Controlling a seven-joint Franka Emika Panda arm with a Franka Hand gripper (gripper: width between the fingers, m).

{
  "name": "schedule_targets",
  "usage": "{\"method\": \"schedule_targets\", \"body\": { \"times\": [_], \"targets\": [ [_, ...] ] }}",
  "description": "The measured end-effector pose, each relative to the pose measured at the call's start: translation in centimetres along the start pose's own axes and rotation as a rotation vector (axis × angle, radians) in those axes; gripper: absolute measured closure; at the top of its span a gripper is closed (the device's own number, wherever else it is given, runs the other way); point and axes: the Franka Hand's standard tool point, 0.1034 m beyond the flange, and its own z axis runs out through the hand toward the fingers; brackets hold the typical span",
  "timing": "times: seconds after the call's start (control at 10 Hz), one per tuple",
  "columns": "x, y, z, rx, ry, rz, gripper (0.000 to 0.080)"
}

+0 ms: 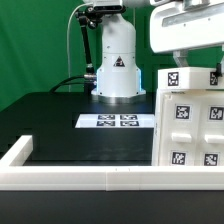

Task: Assemble cabinet

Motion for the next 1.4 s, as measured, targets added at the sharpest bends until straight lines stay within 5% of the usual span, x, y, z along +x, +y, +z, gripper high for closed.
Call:
{"method": "schedule_targets", "body": {
  "times": [0.7, 1.1, 1.2, 1.4],
  "targets": [
    [-0.6, -0.2, 0.0, 0.017, -0.051, 0.761, 0.0239],
    [-0.5, -0.4, 0.0, 0.027, -0.074, 0.860, 0.0238],
    [-0.5, -0.4, -0.1, 0.030, -0.077, 0.845, 0.0065],
    [-0.4, -0.8, -0.9, 0.047, -0.089, 0.801, 0.0013]
  ]
}}
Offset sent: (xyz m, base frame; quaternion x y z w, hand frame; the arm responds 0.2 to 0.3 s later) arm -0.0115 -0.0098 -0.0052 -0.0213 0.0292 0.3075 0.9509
